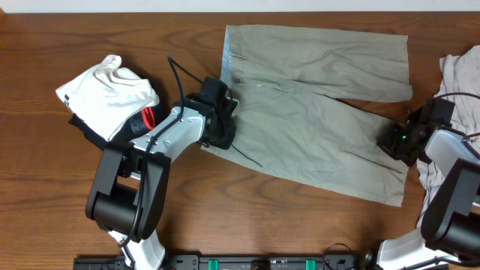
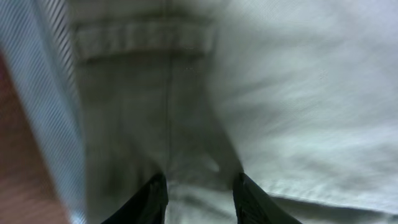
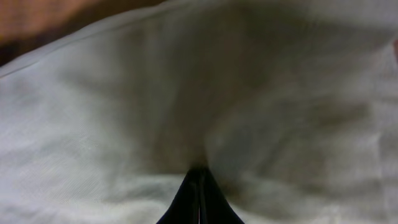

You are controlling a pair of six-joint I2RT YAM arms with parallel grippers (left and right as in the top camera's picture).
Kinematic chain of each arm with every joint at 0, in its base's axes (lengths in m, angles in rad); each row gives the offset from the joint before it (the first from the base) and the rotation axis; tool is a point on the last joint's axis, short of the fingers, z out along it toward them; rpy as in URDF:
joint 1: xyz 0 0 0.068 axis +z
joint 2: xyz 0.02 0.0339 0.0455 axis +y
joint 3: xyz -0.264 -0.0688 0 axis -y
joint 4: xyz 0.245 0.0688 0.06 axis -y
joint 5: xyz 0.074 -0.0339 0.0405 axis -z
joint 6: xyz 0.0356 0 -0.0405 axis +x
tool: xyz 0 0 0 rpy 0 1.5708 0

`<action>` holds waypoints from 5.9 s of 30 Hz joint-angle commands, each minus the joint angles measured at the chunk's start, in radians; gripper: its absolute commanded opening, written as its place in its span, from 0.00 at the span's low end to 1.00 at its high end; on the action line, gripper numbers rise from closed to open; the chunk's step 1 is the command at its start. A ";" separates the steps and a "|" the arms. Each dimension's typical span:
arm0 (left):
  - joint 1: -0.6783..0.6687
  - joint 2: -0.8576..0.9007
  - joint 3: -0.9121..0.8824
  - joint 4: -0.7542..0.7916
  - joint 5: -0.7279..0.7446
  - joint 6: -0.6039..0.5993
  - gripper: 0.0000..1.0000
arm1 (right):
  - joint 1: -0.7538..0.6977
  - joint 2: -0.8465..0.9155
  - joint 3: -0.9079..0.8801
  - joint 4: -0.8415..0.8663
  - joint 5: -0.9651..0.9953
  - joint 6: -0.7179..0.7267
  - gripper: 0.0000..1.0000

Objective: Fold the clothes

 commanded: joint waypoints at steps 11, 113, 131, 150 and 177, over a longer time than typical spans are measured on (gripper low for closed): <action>0.003 0.004 -0.114 -0.099 -0.171 0.017 0.31 | -0.064 0.025 0.002 -0.051 0.142 0.046 0.06; 0.105 0.005 0.092 0.285 -0.235 0.122 0.06 | 0.058 -0.151 0.036 -0.141 0.032 -0.006 0.32; 0.105 0.005 0.092 0.285 -0.235 0.122 0.06 | 0.033 -0.107 0.036 0.270 0.012 0.083 0.07; 0.105 -0.015 0.137 0.203 -0.236 0.117 0.06 | -0.021 0.011 0.036 0.161 0.021 0.086 0.05; 0.146 -0.377 0.141 -0.104 -0.310 0.022 0.77 | -0.207 -0.260 0.067 0.020 -0.193 0.041 0.64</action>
